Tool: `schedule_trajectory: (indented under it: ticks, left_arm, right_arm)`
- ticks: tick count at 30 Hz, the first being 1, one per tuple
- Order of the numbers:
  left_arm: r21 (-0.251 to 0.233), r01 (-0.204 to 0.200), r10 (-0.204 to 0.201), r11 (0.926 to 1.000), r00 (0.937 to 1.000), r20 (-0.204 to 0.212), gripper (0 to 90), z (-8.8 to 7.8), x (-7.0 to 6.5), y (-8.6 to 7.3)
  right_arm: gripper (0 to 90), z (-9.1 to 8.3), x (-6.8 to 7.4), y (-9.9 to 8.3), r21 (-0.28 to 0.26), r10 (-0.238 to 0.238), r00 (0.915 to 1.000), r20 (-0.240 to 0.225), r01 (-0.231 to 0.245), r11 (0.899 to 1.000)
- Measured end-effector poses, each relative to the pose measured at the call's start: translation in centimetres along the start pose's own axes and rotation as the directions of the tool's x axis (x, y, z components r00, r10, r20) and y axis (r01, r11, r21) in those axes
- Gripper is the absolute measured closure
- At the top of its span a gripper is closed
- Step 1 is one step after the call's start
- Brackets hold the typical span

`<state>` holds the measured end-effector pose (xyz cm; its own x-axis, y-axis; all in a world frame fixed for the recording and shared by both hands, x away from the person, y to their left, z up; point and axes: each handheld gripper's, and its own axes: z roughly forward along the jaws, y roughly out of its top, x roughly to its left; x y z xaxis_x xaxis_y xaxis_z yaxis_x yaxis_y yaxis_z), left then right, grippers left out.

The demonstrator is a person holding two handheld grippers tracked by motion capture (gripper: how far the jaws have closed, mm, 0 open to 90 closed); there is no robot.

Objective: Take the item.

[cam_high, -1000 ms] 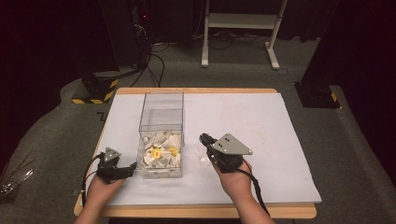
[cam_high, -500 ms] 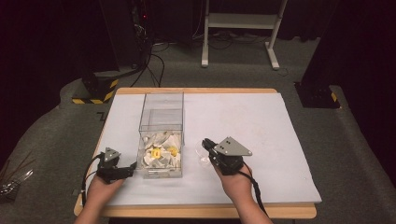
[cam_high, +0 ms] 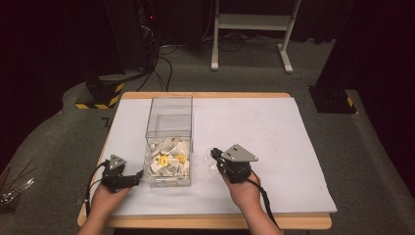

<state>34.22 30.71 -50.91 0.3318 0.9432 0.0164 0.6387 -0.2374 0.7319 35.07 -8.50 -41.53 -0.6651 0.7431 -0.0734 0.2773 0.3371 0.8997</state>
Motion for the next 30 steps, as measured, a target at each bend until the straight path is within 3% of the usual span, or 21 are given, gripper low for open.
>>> schedule_trajectory:
  ticks: [4,16,29,30]
  left_arm:
    - [0.000,0.000,0.000,1.0000,1.0000,0.000,15.8,0.0,0.0,0.0]
    - [0.001,-0.001,0.001,1.0000,1.0000,0.000,15.8,0.0,0.0,0.0]
    - [0.000,0.000,0.000,1.0000,1.0000,0.000,15.9,0.0,0.0,0.0]
    - [0.000,0.000,0.000,1.0000,1.0000,0.000,15.9,0.0,0.0,0.0]
  right_arm:
    - [75.7,0.1,0.0,0.1,-0.001,0.004,1.0000,0.002,-0.004,1.000]
    - [67.5,0.2,0.1,1.0,-0.006,0.000,1.0000,0.006,0.000,1.000]
    - [46.7,-0.2,-0.4,1.5,0.006,0.026,0.9993,0.028,-0.026,1.000]
    - [41.7,-0.3,-0.6,1.5,0.006,0.039,0.9987,0.034,-0.039,0.999]
